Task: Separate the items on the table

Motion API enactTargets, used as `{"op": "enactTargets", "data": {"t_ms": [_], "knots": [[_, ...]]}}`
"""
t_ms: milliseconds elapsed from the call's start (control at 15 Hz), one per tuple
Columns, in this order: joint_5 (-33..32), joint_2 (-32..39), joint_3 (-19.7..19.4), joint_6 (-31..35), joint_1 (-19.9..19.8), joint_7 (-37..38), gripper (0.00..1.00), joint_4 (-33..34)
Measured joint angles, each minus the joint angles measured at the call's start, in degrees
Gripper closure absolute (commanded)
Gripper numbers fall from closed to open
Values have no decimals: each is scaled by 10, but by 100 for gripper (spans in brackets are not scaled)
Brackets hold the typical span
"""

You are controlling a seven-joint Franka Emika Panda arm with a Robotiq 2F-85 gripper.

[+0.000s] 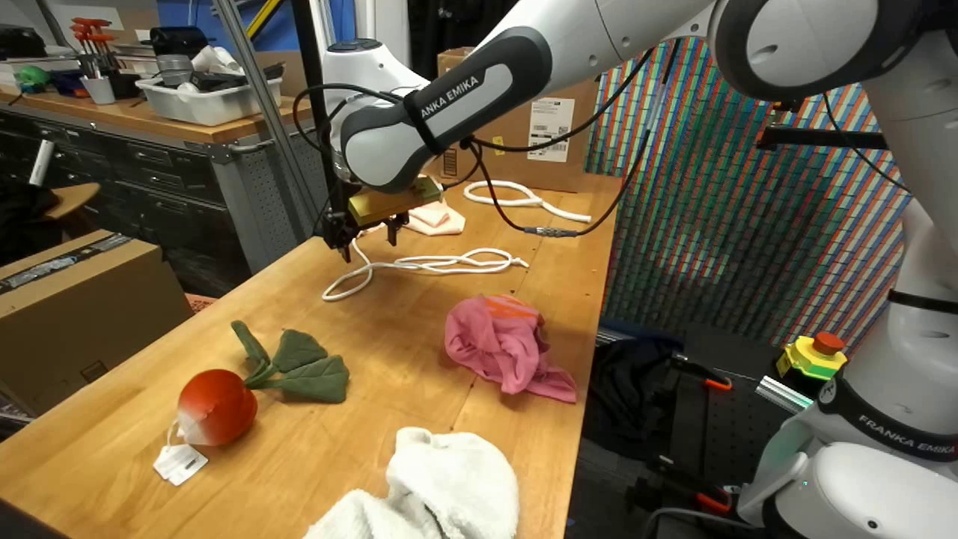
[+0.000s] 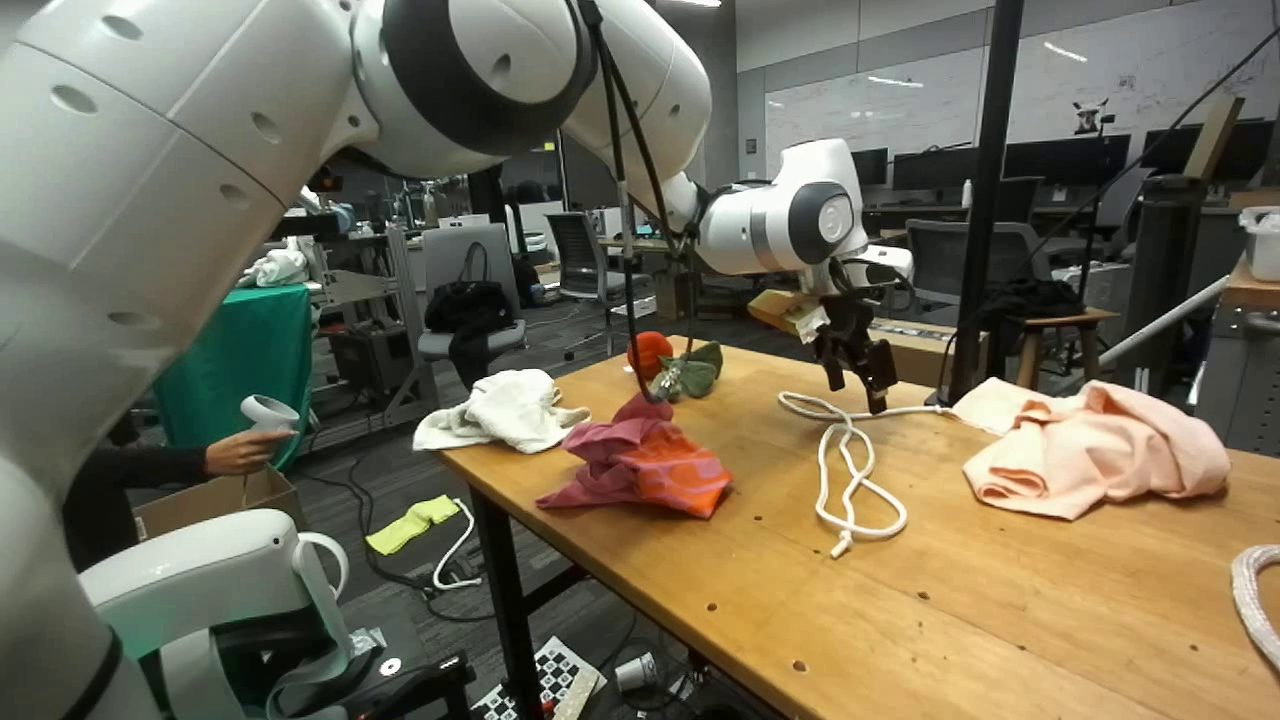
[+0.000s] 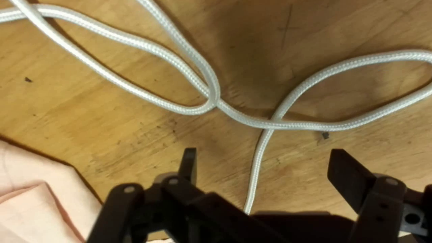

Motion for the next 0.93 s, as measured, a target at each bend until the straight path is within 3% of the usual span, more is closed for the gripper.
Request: {"op": "enactTargets", "data": {"t_ms": [467,933], "knots": [[0,41,-24,-5,-2,24,0,47],[0,54,-30,-16,-11,35,0,54]]}}
